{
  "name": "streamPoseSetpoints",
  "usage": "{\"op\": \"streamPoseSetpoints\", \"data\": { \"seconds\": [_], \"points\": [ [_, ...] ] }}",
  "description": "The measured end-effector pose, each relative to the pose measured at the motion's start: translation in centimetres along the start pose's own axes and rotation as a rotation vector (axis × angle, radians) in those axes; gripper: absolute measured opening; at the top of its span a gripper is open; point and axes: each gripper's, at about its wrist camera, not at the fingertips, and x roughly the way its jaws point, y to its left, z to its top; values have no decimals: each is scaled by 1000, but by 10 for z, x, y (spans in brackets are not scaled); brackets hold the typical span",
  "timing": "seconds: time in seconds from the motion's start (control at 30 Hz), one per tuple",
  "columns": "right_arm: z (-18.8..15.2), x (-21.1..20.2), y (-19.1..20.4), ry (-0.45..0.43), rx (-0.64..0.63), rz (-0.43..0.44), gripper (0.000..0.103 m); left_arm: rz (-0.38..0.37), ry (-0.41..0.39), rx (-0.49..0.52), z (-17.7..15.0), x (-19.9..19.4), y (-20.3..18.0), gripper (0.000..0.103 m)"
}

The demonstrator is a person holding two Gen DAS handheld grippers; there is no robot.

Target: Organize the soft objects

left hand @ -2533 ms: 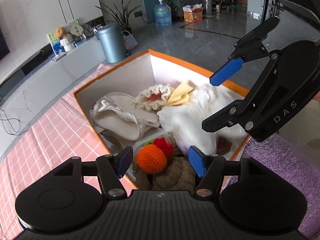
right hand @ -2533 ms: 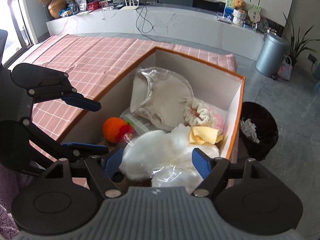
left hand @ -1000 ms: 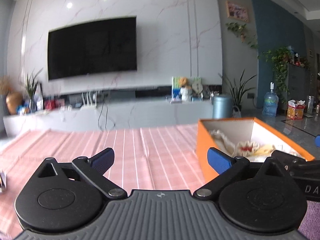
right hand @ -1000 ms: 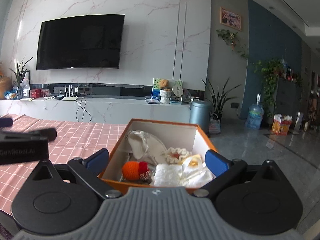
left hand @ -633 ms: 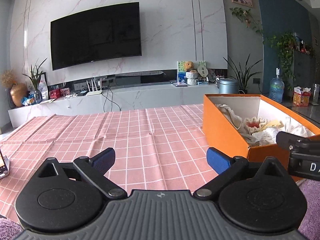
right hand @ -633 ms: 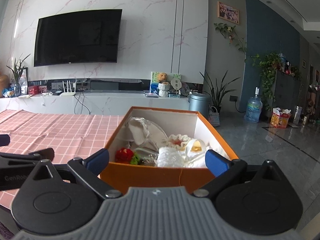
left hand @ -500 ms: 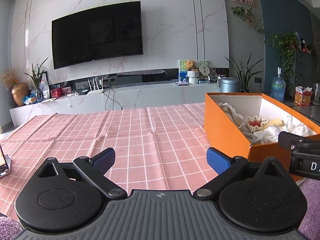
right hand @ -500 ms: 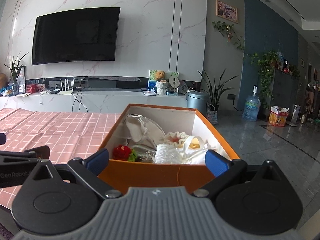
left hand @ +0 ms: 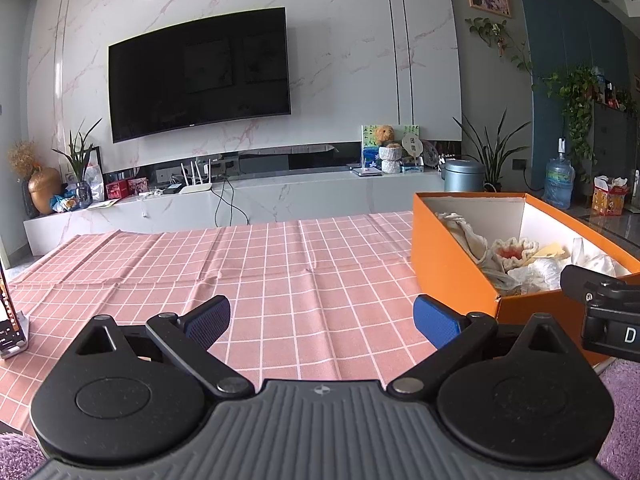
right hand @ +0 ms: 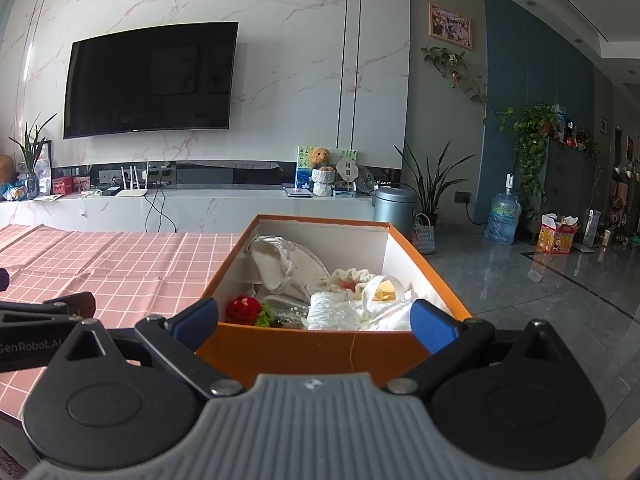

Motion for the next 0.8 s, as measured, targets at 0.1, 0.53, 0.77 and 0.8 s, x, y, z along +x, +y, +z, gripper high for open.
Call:
{"op": "streamPoseSetpoints", "data": {
  "seconds": [0.1, 0.53, 0.77, 0.8],
  "points": [
    [0, -2, 0, -4, 1, 0, 100, 0, 1, 0, 0, 0, 0, 103],
    [0, -4, -1, 3, 10, -1, 100, 1, 9, -4, 1, -1, 1, 103],
    [0, -4, -1, 3, 10, -1, 100, 2, 10, -4, 1, -1, 1, 103],
    [0, -4, -1, 3, 11, -1, 100, 2, 11, -3, 1, -1, 0, 103]
  ]
}}
